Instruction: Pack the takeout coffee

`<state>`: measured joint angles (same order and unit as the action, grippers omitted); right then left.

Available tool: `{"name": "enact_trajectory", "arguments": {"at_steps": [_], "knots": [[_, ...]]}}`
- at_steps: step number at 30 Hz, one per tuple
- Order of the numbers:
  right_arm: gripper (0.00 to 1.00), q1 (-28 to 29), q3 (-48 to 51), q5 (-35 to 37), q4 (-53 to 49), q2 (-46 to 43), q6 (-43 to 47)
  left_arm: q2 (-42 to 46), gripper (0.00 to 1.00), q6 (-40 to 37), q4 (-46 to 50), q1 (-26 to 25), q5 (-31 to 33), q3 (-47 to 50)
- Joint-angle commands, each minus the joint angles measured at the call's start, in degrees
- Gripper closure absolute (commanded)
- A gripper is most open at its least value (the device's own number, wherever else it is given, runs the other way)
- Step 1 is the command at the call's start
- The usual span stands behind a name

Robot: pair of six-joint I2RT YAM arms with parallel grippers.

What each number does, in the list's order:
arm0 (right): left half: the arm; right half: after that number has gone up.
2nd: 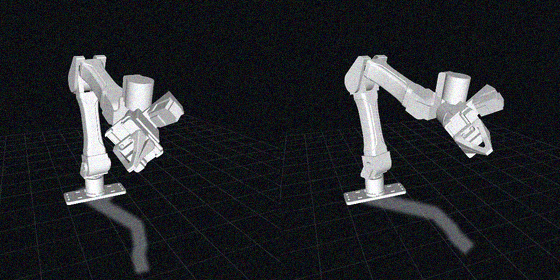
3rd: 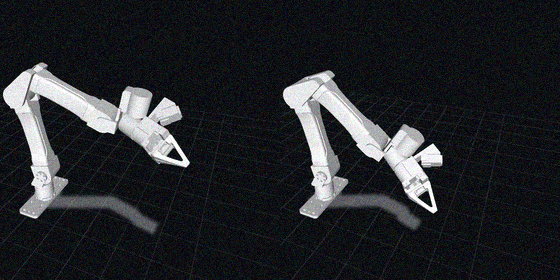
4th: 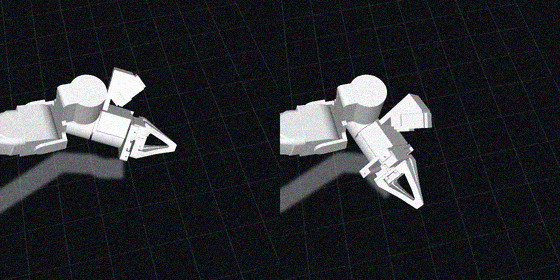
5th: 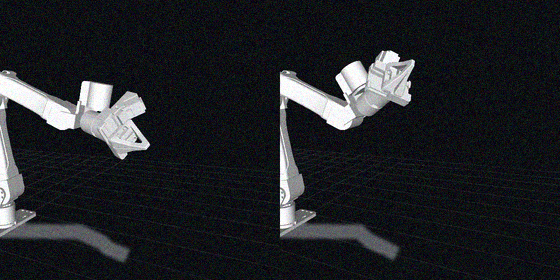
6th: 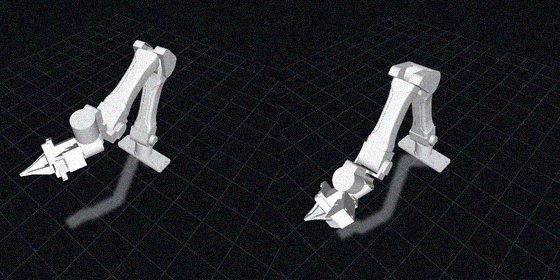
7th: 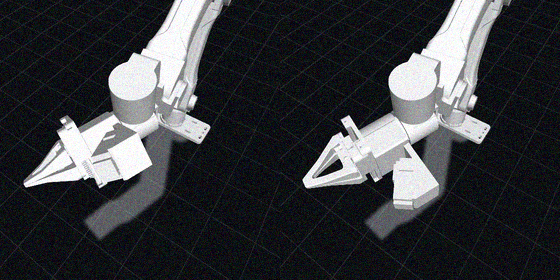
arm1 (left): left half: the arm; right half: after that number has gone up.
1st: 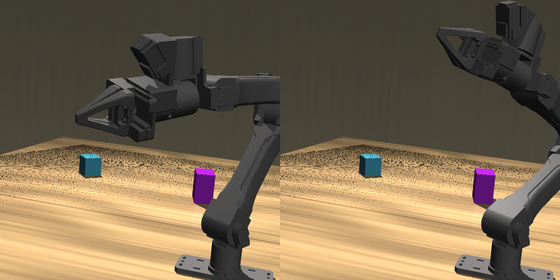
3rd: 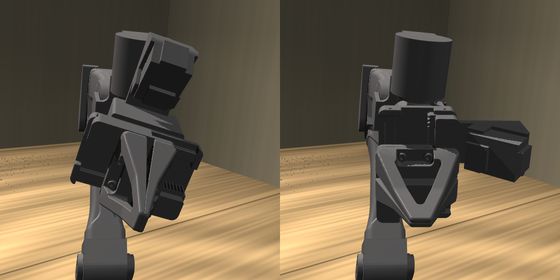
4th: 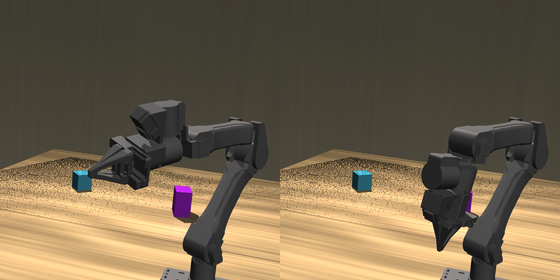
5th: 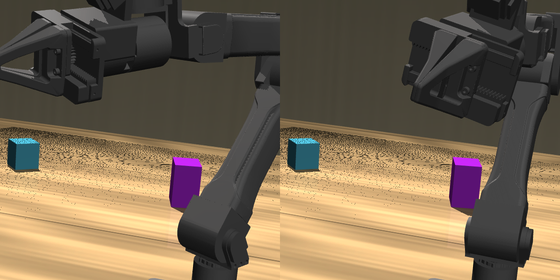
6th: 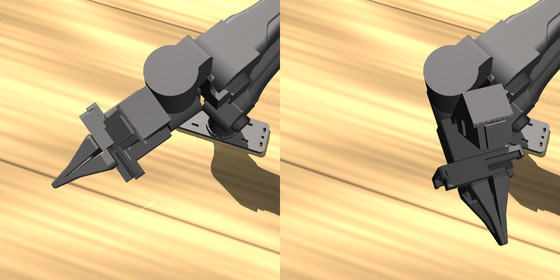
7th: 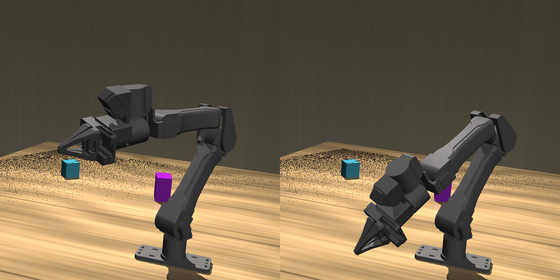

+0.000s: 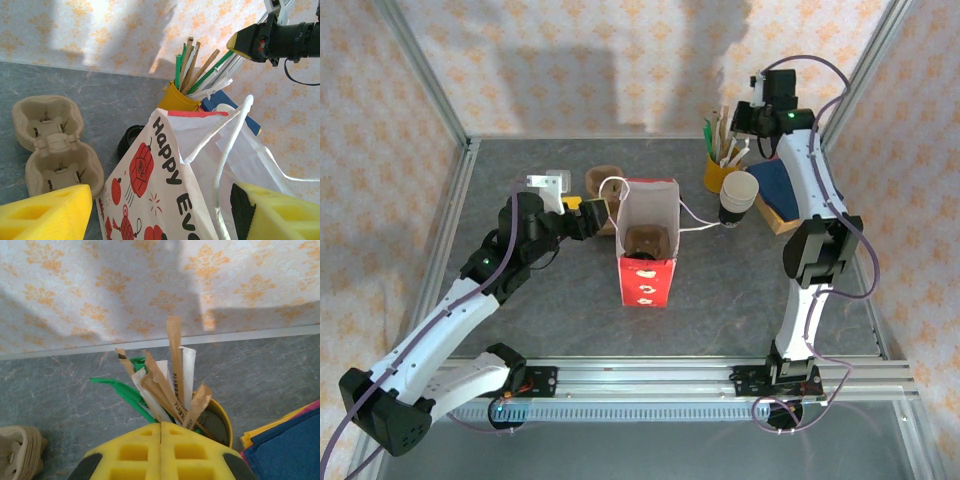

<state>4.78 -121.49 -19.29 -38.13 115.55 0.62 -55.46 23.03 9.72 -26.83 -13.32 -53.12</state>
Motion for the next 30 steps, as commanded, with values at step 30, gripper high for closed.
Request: {"name": "enact_trajectory", "arguments": {"at_steps": [30], "knots": [[1.0, 4.71, 17.57, -25.86, -0.82, -46.52, -16.85, 4.17, 0.25, 1.08, -1.89, 0.57, -0.74, 2.3]]}}
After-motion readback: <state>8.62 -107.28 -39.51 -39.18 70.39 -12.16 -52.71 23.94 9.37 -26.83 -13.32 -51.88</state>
